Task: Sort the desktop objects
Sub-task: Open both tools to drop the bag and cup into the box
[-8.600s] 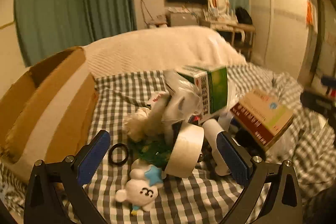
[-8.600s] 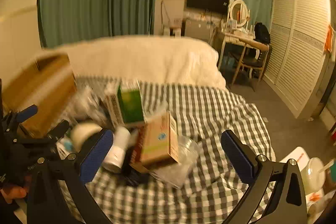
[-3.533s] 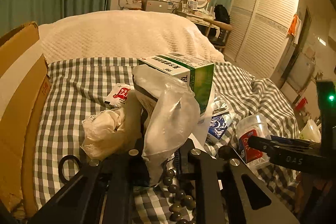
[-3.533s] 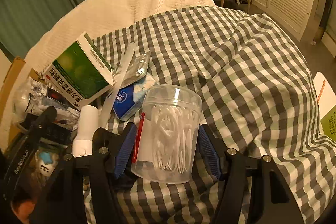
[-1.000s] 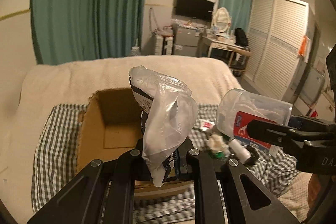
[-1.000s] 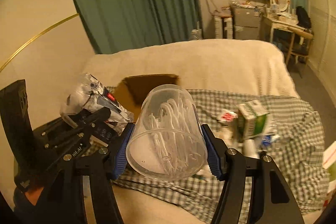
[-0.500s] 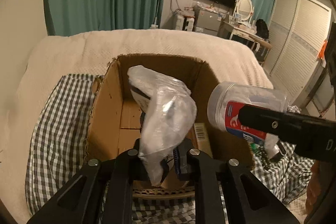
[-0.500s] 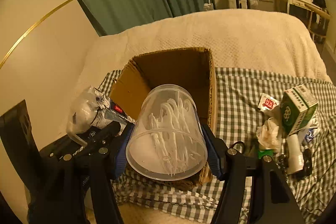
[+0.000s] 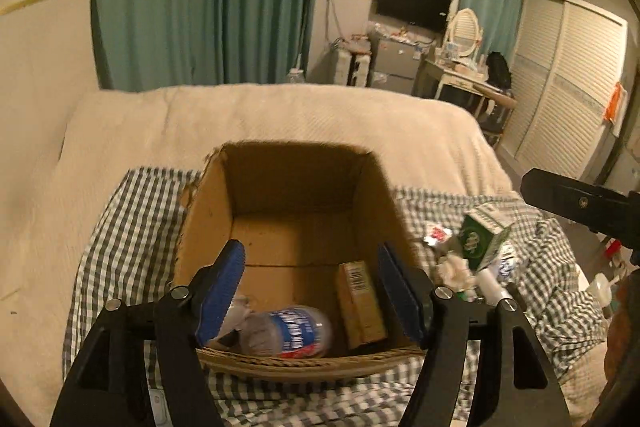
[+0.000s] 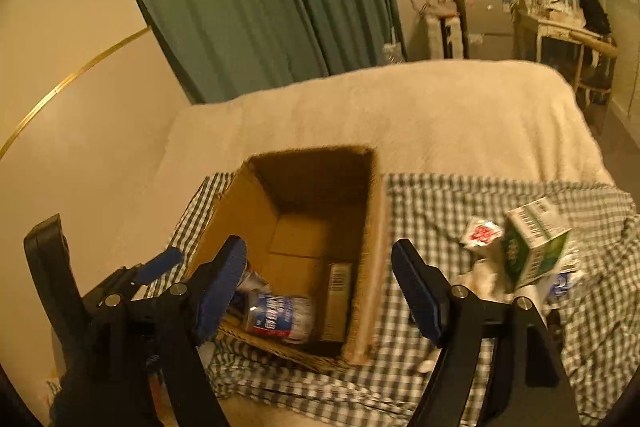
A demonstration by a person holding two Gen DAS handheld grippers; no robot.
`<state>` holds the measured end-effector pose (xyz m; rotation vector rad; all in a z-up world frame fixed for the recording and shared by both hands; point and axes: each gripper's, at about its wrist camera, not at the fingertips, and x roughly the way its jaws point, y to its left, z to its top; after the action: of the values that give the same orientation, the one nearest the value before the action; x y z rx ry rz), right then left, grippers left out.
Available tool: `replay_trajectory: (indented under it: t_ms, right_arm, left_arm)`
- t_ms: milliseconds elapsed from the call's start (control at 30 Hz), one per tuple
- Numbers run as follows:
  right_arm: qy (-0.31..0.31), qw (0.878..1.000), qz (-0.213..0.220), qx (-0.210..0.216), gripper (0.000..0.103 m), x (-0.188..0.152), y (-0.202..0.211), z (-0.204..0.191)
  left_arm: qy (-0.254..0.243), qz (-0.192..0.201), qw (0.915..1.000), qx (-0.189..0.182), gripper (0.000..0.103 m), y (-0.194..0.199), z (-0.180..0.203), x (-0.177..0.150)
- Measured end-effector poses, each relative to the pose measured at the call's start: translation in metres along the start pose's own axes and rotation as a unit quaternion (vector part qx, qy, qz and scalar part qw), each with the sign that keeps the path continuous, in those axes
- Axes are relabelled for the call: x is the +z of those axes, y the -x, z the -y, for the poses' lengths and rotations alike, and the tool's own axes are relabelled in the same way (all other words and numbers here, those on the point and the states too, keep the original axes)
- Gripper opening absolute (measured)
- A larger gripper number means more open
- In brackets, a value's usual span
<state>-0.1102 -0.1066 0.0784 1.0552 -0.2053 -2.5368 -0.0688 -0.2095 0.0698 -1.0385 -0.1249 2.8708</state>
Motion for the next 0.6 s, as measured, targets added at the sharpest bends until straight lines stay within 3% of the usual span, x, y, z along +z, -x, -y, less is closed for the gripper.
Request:
replay_trajectory:
  t_ms: [333, 600]
  right_arm:
    - [-0.031, 0.996, 0.053, -0.058, 0.075, -0.010, 0.100, 0.062]
    - [-0.057, 0.991, 0.070, -0.102, 0.075, -0.043, 0.159, 0.120]
  left_arm:
    - [-0.042, 0.019, 0.9972, -0.059, 0.075, 0.042, 0.091, -0.001]
    - [-0.050, -0.021, 0.9941, -0.095, 0.076, 0.023, 0.162, -0.040]
